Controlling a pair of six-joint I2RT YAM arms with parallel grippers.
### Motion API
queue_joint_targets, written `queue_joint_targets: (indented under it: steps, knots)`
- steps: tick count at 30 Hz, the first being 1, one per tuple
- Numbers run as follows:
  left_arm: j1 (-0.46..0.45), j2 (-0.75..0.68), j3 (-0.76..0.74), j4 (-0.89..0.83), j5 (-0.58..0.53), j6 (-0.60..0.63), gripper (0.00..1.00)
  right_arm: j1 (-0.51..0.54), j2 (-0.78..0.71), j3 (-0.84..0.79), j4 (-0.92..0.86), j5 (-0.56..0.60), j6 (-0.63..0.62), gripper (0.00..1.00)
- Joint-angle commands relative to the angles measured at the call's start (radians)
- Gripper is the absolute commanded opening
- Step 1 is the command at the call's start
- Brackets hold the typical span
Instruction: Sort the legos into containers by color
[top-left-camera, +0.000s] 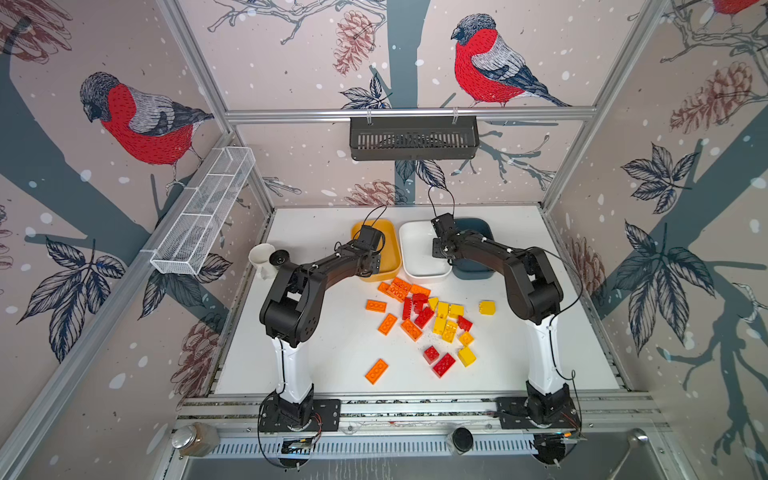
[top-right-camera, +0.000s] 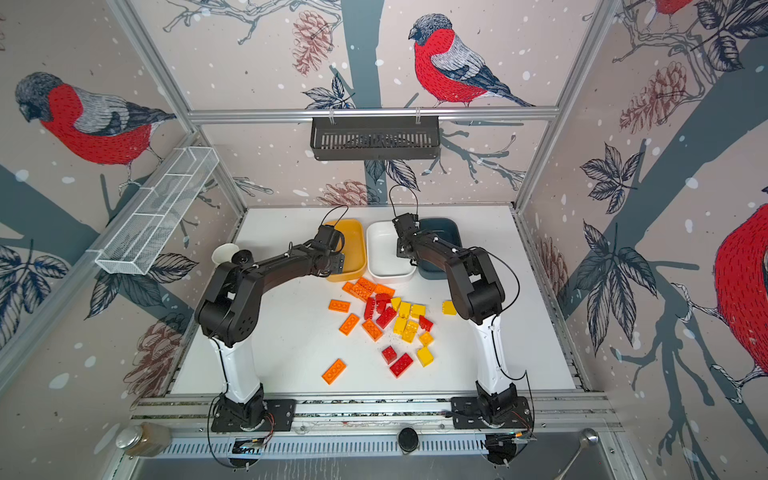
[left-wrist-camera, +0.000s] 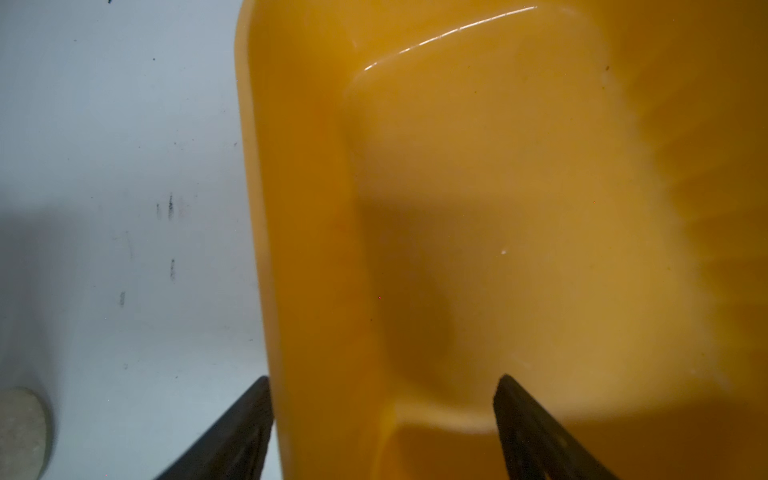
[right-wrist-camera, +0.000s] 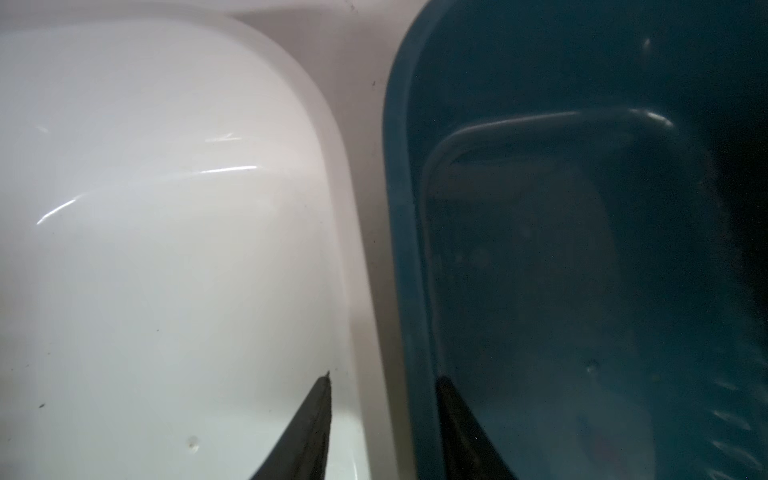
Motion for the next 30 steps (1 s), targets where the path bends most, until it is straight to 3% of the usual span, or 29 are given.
queue_joint_targets:
  steps: [1,12,22,30]
  knots:
    - [0.006,-0.019,-0.021,0.039,0.022,0.050,0.83,0.002,0.026,0.036,-0.031,0.021,0.027,0.42]
    - [0.055,-0.046,0.005,0.087,0.167,0.099,0.86,0.007,0.090,0.173,-0.060,-0.015,0.011,0.42]
    - [0.076,0.119,0.197,0.048,0.216,0.178,0.80,0.005,0.041,0.157,-0.056,-0.043,0.007,0.47]
    - [0.074,0.159,0.253,0.028,0.293,0.200,0.80,-0.006,-0.067,0.060,-0.017,-0.041,0.013,0.62]
